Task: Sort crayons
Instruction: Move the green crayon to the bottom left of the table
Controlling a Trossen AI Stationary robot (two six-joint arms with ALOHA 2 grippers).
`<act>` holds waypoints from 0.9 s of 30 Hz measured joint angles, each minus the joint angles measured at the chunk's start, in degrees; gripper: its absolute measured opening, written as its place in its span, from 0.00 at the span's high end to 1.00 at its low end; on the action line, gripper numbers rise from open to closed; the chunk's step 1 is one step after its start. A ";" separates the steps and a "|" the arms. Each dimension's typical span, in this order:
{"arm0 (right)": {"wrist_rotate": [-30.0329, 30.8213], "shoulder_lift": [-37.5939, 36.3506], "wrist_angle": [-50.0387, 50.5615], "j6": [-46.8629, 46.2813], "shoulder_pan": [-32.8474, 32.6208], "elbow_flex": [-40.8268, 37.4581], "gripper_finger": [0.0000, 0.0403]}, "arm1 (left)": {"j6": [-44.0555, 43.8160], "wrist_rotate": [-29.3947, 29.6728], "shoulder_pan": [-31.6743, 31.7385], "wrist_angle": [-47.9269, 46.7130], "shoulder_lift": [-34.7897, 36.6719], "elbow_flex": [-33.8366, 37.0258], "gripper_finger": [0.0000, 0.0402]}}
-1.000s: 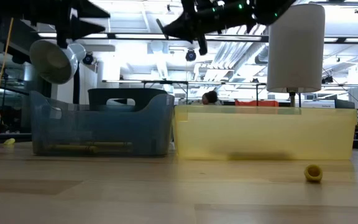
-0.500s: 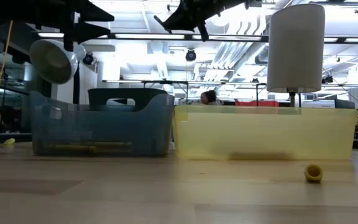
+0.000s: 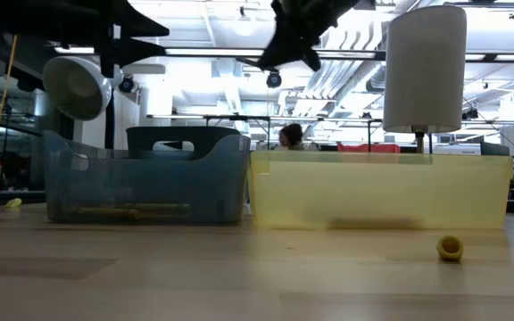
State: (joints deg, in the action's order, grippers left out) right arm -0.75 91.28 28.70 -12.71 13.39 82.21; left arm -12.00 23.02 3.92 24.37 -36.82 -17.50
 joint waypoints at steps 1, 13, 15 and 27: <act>-0.09 -0.67 1.54 0.50 -0.17 -0.69 0.97 | -0.58 -0.66 0.70 0.09 -0.25 0.00 0.51; -4.25 -22.08 2.51 -1.76 -1.20 -21.63 0.97 | -6.43 -1.43 5.14 1.84 -8.27 -5.74 0.51; -4.26 -26.66 -1.38 -3.59 -1.87 -25.98 0.97 | -4.99 -1.41 5.14 0.37 -11.19 -8.66 0.51; -4.24 -38.12 -23.67 -6.44 -6.41 -40.69 0.97 | -4.32 -1.92 1.88 -10.88 -25.09 -26.27 0.51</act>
State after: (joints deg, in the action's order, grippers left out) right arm -4.99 53.16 5.04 -19.15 6.98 41.52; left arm -16.32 21.10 5.81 13.49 -61.91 -43.77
